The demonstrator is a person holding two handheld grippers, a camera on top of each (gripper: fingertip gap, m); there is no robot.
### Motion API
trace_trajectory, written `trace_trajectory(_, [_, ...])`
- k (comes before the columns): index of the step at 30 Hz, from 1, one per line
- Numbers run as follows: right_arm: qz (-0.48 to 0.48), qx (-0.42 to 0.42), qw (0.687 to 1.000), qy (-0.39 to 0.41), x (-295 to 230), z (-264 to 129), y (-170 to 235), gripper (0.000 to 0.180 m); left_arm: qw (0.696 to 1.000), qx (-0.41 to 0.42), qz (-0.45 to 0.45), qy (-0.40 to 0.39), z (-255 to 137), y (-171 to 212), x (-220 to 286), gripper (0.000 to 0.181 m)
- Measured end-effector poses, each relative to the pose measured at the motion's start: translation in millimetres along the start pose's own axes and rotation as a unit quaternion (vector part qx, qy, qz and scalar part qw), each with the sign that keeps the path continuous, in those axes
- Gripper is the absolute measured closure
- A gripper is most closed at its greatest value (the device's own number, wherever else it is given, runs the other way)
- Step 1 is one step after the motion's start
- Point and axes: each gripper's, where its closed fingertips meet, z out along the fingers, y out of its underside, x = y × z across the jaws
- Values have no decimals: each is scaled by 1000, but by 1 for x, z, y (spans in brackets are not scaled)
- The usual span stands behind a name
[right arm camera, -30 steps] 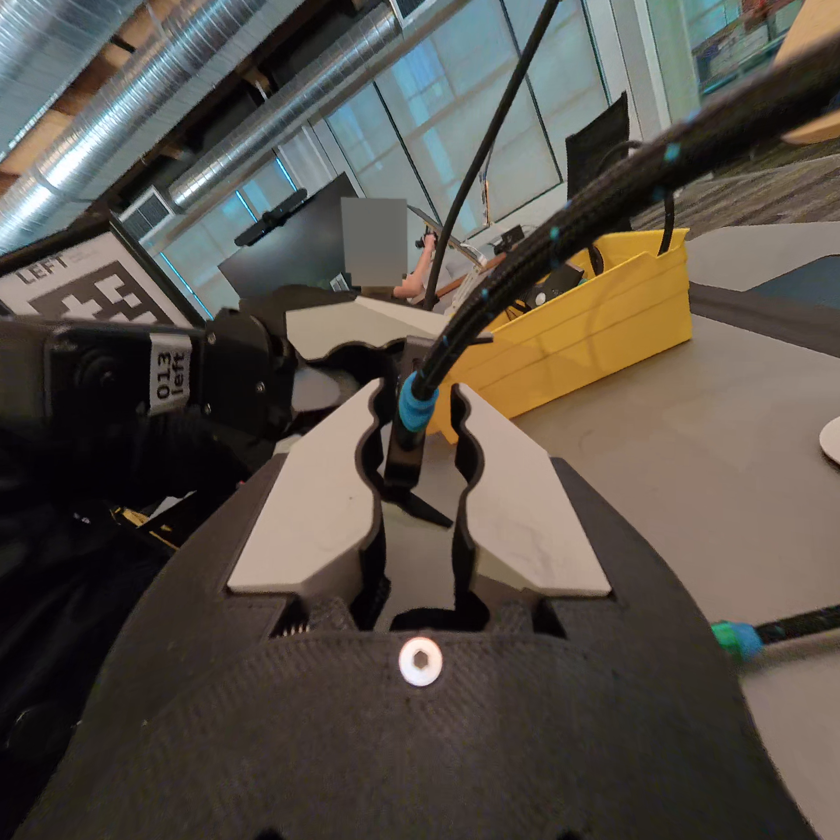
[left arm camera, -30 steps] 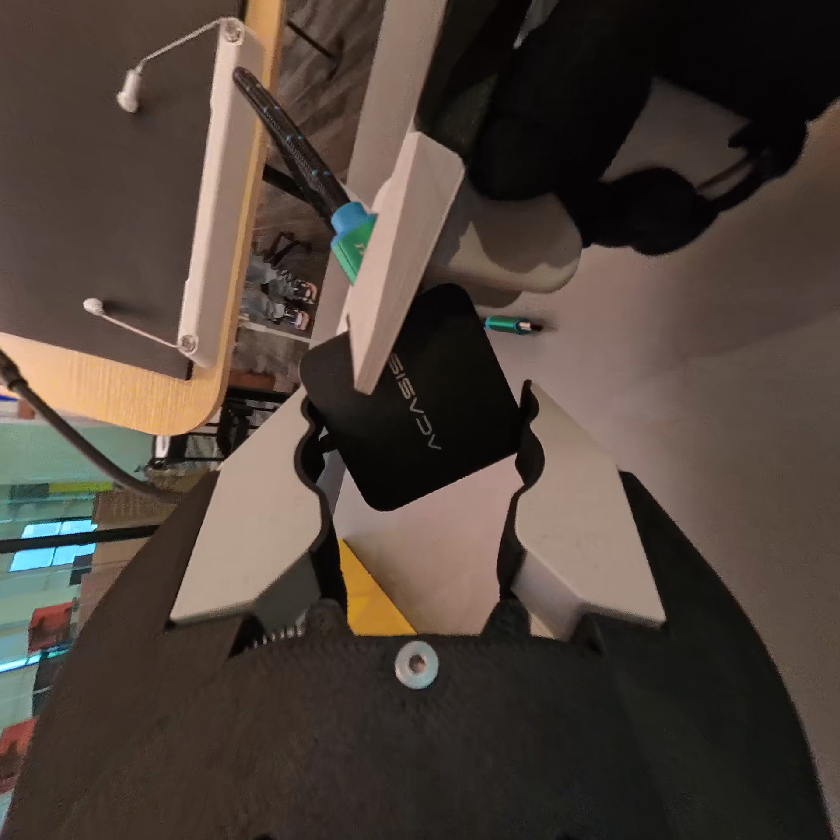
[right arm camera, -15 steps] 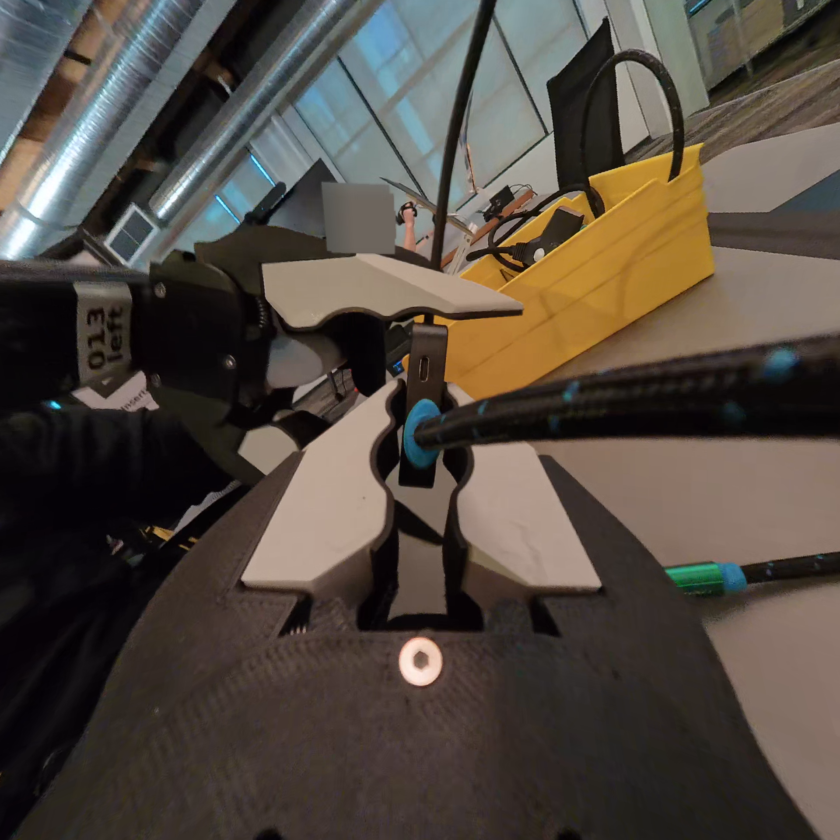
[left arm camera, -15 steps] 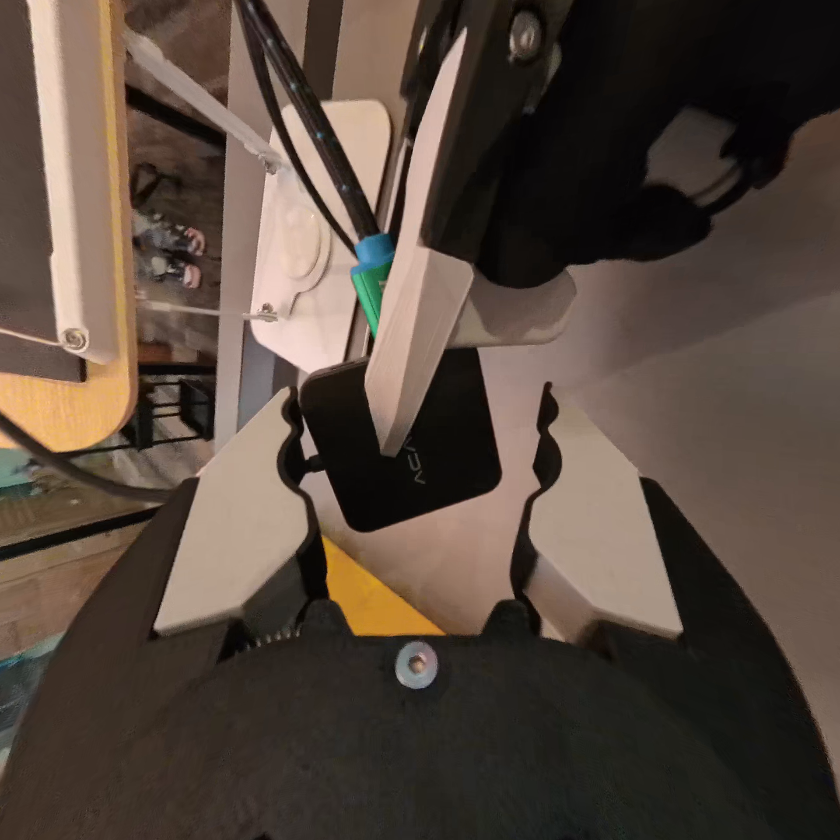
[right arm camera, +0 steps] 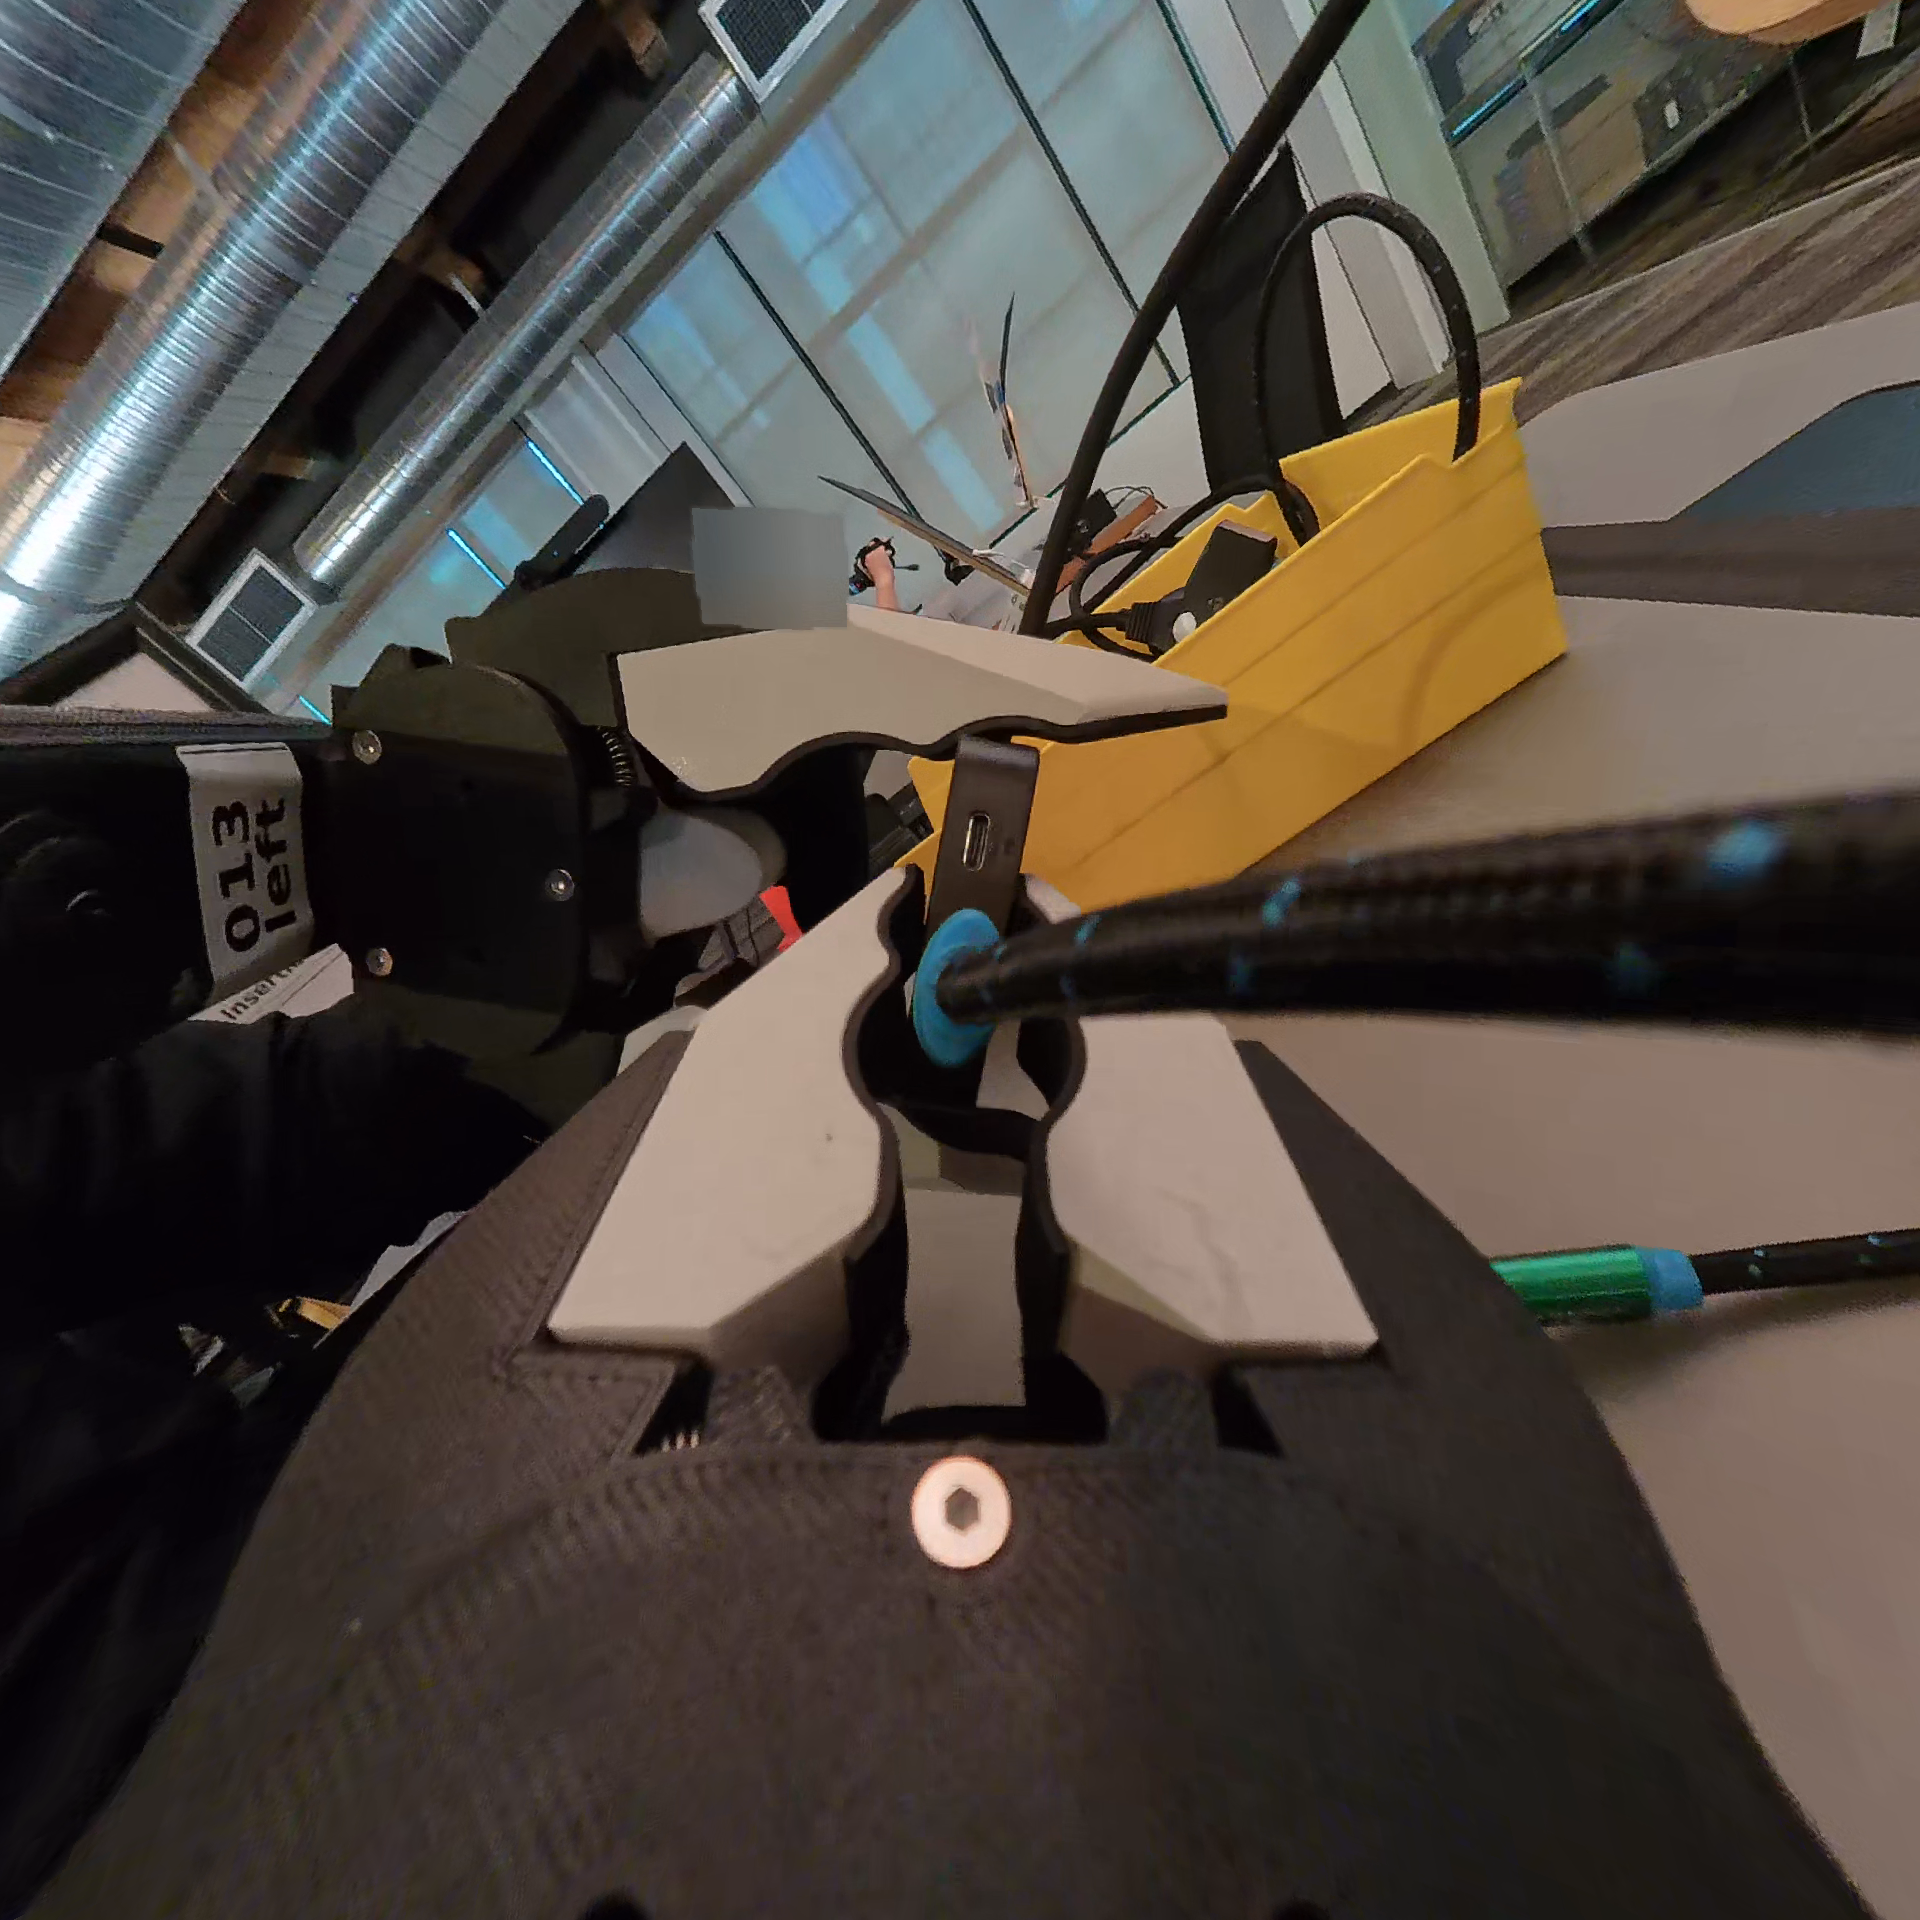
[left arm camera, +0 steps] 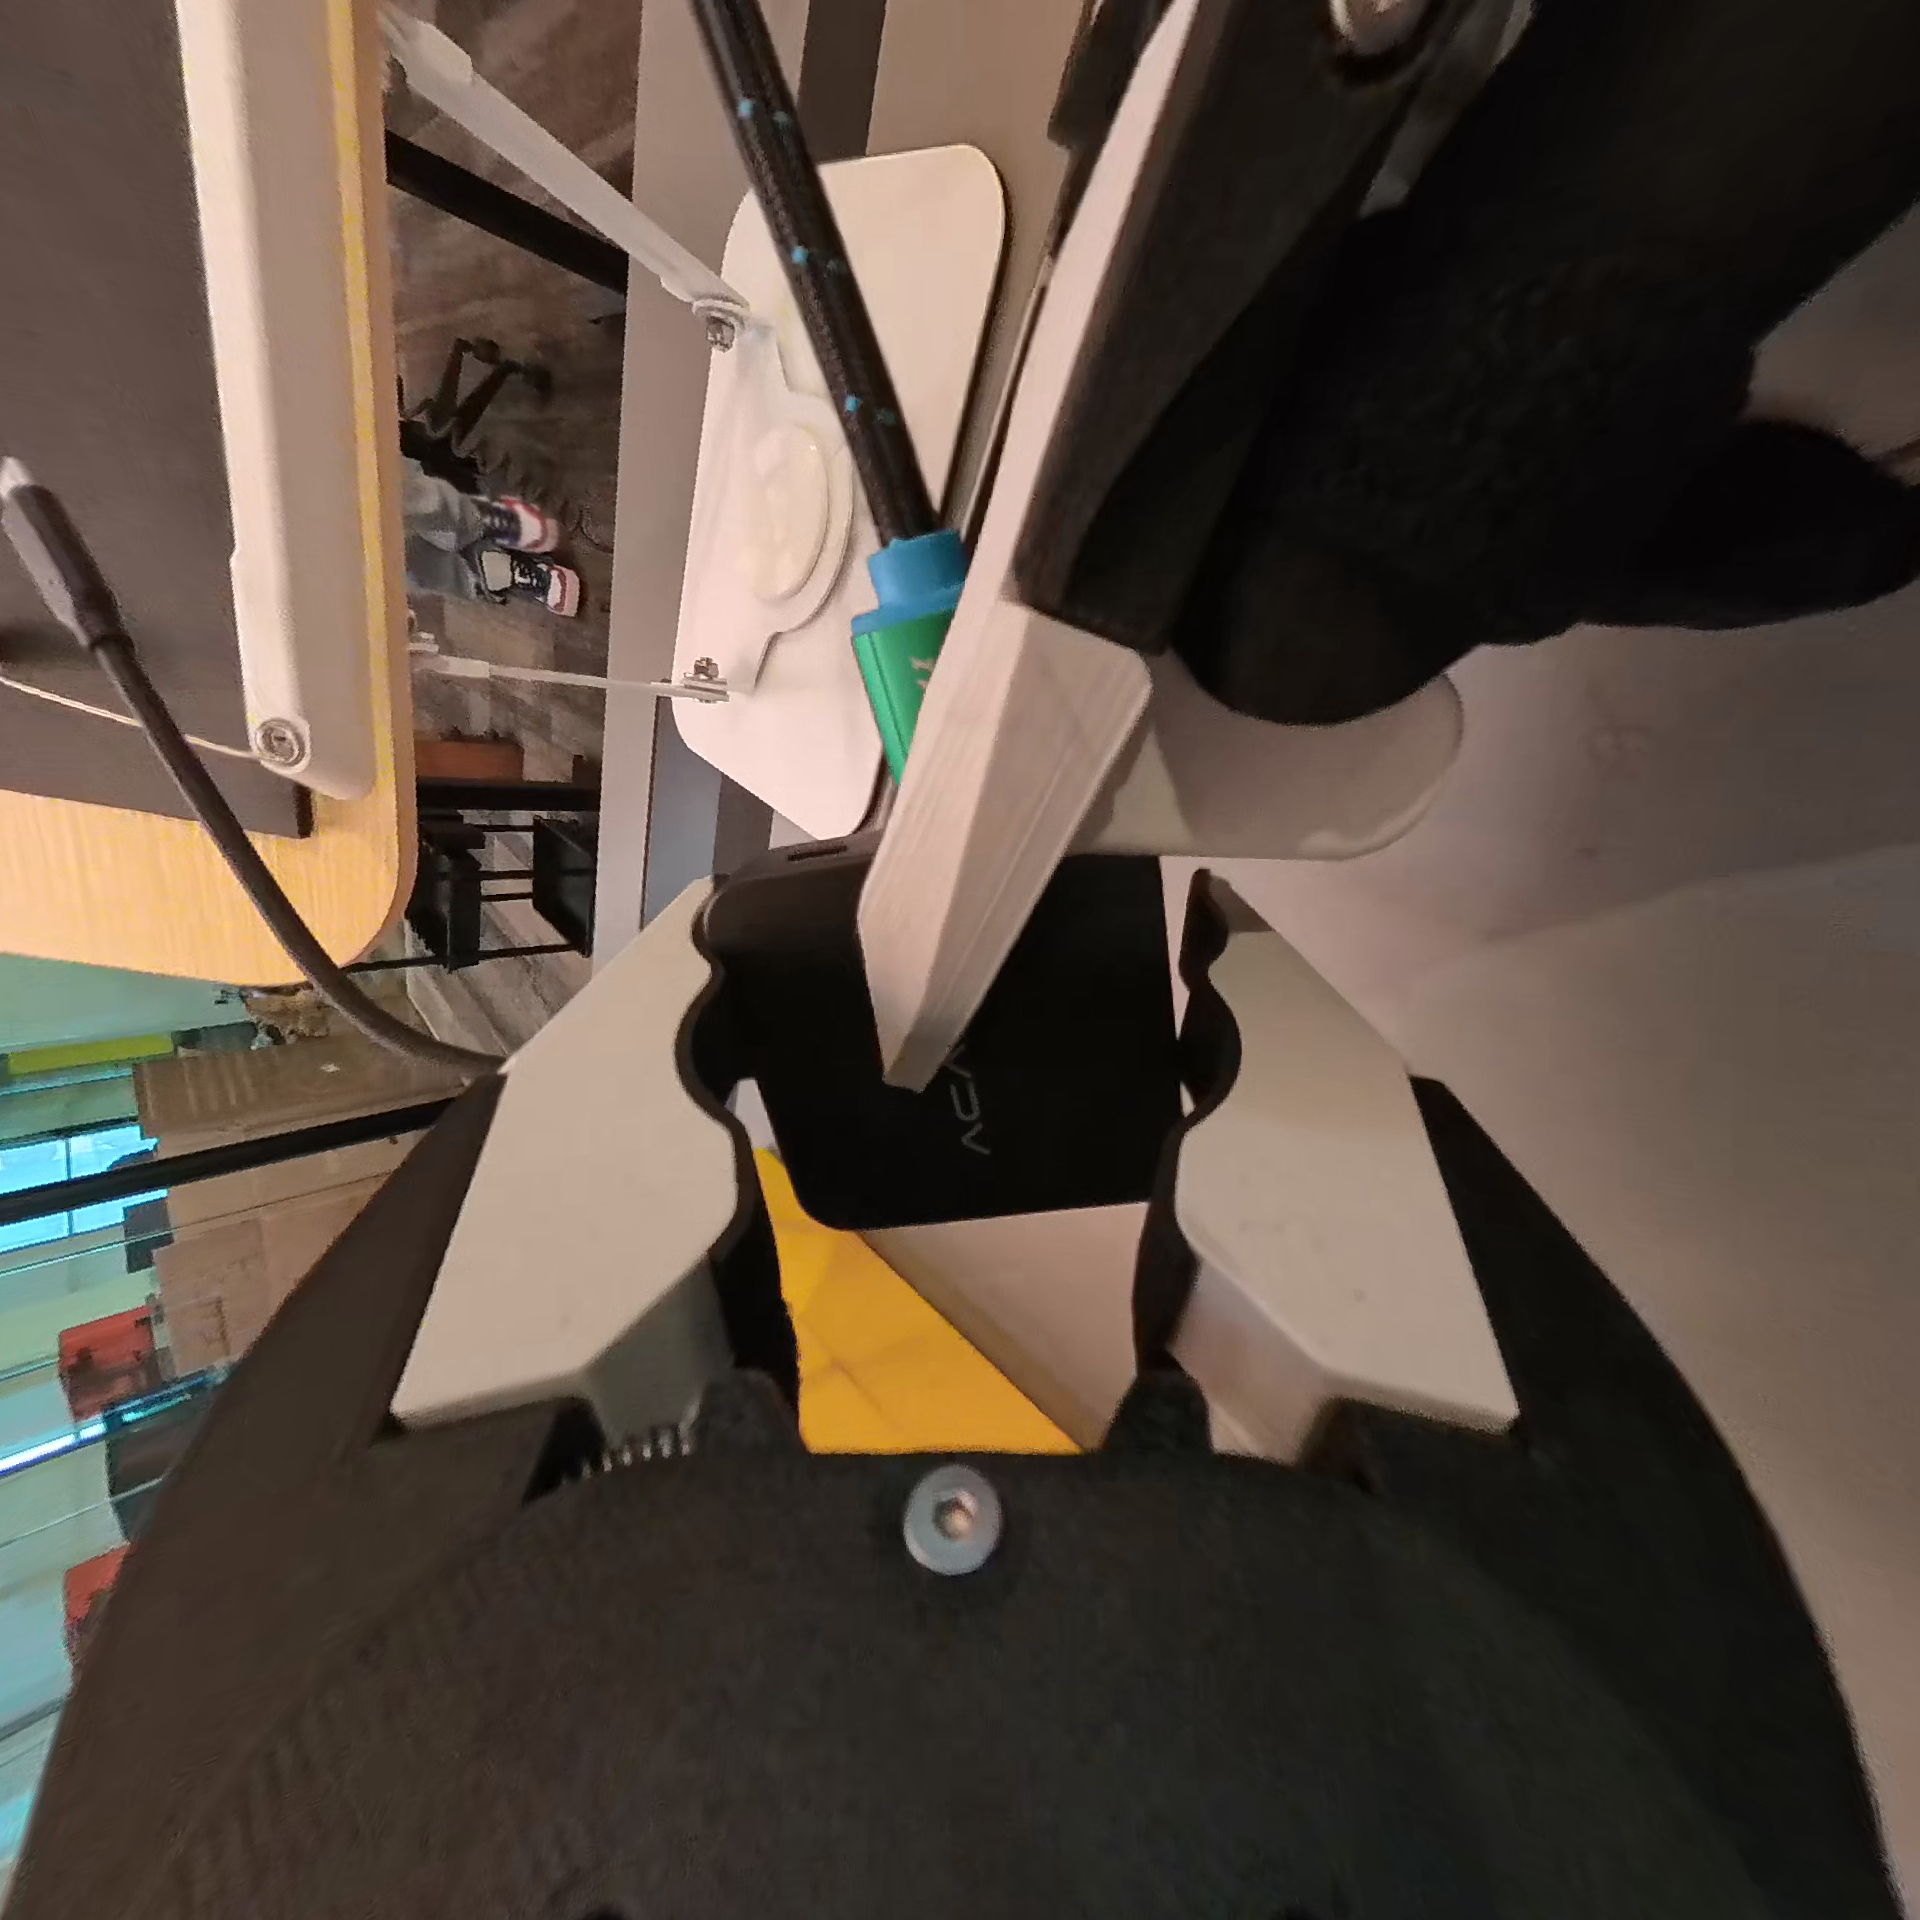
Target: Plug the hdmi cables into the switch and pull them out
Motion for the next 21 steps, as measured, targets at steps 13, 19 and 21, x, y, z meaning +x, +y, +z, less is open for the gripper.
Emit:
trace_trajectory(13, [-97,-177,979,23,16,-26,28,127,994,-24,5,111,-21,33,-8,99])
trace_trajectory(19, [-220,-246,933,-146,-60,-50,44,133,985,-32,-2,171,-34,48,-9,100])
trace_trajectory(21, [-275,-213,924,-157,-80,-51,27,135,981,-35,2,191,-38,51,-7,100])
